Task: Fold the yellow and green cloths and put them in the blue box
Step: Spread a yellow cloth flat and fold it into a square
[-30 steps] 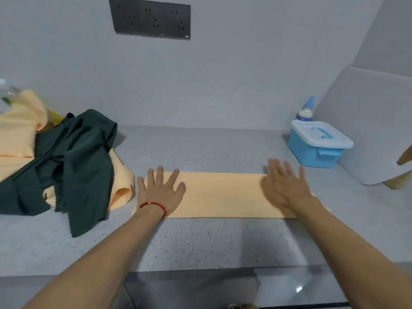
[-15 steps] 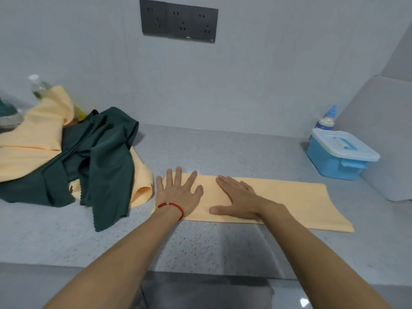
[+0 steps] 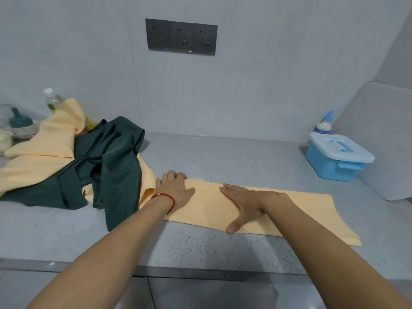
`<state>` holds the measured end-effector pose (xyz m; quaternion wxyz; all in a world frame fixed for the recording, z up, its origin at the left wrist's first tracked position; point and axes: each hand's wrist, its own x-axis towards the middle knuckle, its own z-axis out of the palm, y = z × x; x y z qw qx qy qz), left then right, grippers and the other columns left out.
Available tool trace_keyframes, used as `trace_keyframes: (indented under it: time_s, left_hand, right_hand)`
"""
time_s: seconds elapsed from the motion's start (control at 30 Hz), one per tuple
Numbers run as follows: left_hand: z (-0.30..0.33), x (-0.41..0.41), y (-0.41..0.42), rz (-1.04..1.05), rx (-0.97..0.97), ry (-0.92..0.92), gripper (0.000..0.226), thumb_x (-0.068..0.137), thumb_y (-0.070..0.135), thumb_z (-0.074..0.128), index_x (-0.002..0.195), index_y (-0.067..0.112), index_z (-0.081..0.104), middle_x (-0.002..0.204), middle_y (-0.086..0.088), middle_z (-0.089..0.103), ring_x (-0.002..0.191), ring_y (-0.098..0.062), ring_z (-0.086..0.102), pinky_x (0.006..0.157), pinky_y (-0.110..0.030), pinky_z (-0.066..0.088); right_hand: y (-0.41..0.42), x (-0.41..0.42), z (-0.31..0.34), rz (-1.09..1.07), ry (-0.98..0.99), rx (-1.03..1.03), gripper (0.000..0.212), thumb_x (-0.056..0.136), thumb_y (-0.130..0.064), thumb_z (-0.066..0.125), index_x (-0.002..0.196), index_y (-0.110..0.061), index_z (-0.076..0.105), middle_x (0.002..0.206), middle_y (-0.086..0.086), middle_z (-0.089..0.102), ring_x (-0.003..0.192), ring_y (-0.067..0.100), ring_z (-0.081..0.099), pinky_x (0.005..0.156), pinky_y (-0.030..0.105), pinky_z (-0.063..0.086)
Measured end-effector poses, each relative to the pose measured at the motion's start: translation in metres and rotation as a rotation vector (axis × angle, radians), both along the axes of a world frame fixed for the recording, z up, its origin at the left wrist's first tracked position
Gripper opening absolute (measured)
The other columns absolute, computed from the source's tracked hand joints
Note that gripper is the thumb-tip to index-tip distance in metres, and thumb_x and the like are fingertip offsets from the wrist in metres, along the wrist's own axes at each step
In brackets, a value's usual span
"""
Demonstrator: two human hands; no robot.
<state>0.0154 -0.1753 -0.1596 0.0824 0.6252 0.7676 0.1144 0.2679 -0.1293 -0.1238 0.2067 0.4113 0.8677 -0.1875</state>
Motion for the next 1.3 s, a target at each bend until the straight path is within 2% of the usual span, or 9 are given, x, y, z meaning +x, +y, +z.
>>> trace_keyframes:
  time_s: [0.3,0.6,0.7,0.8,0.9,1.0,1.1,1.17,1.3]
  left_hand:
    - [0.053,-0.049,-0.017,-0.028,-0.325,-0.481,0.062,0.084,0.021,0.079,0.127,0.02,0.035,0.102,-0.012,0.066,0.065,-0.02,0.062,0.049,-0.03,0.05]
    - [0.108,-0.029,-0.031,-0.03,-0.086,-1.101,0.062,0.091,-0.005,0.066,0.141,0.023,0.043,0.103,-0.02,0.071,0.081,-0.028,0.067,0.074,-0.041,0.057]
    - [0.129,0.015,-0.025,-0.021,-0.018,-1.063,0.063,0.087,-0.007,0.065,0.139,0.02,0.044,0.082,-0.013,0.059,0.064,-0.022,0.055,0.055,-0.029,0.048]
    - [0.135,0.064,-0.014,-0.039,-0.014,-1.003,0.061,0.085,-0.008,0.061,0.137,0.014,0.039,0.069,-0.009,0.055,0.038,-0.012,0.048,0.042,-0.021,0.041]
    - [0.127,0.116,-0.003,-0.071,-0.047,-0.919,0.067,0.088,-0.002,0.06,0.144,0.012,0.026,0.067,-0.011,0.063,0.041,-0.017,0.057,0.043,-0.026,0.05]
    - [0.105,0.154,0.001,-0.095,-0.119,-0.903,0.072,0.091,0.02,0.06,0.148,0.02,0.016,0.084,-0.012,0.068,0.059,-0.032,0.071,0.068,-0.039,0.063]
    - [0.073,0.158,-0.004,-0.189,0.002,-0.608,0.044,0.093,0.027,0.057,0.135,0.021,0.045,0.096,-0.005,0.07,0.089,-0.029,0.074,0.087,-0.033,0.055]
    - [0.05,0.153,-0.009,-0.316,0.105,-0.352,0.033,0.093,0.022,0.056,0.126,0.02,0.061,0.113,-0.004,0.067,0.113,-0.026,0.063,0.095,-0.034,0.049]
    - [0.017,0.148,-0.014,-0.558,0.074,-0.036,0.049,0.099,0.043,0.046,0.145,0.026,0.05,0.158,0.0,0.038,0.147,-0.02,0.029,0.121,-0.041,0.022]
  right_hand:
    - [-0.012,0.003,0.001,-0.029,0.152,-0.031,0.145,0.057,-0.072,0.087,0.159,-0.035,-0.01,0.169,-0.012,0.006,0.154,0.018,0.011,0.121,0.04,0.017]
    - [-0.018,-0.026,0.003,-0.048,0.13,-0.064,0.153,0.054,-0.073,0.087,0.154,-0.043,-0.024,0.17,-0.013,-0.001,0.156,0.021,0.008,0.123,0.051,0.02]
    - [-0.029,-0.009,-0.005,-0.133,0.438,-0.044,0.144,0.056,-0.075,0.085,0.156,-0.048,-0.015,0.169,-0.016,0.008,0.154,0.014,0.012,0.124,0.048,0.022]
    - [-0.038,0.022,-0.01,-0.392,0.989,-0.095,0.092,0.081,-0.05,0.082,0.156,-0.031,0.033,0.154,-0.007,0.048,0.131,0.002,0.054,0.111,0.035,0.047]
    - [-0.042,0.05,-0.004,-0.747,1.268,-0.31,0.042,0.101,-0.037,0.062,0.125,-0.003,0.062,0.114,0.024,0.072,0.091,0.031,0.075,0.081,0.051,0.063]
    - [-0.05,0.073,-0.002,-0.958,1.219,-0.431,0.062,0.105,-0.054,0.042,0.113,0.003,0.066,0.095,0.026,0.075,0.082,0.043,0.074,0.064,0.044,0.062]
    - [-0.057,0.086,-0.016,-1.045,1.129,-0.349,0.059,0.102,-0.055,0.047,0.108,-0.001,0.07,0.087,0.014,0.077,0.076,0.039,0.075,0.069,0.043,0.063]
    - [-0.058,0.09,-0.028,-1.019,1.091,-0.254,0.044,0.096,-0.043,0.062,0.105,-0.001,0.069,0.085,0.01,0.076,0.068,0.033,0.074,0.082,0.045,0.062]
    - [-0.058,0.095,-0.033,-0.983,1.081,-0.184,0.016,0.089,-0.016,0.068,0.098,-0.003,0.066,0.068,0.006,0.068,0.051,0.024,0.062,0.055,0.033,0.053]
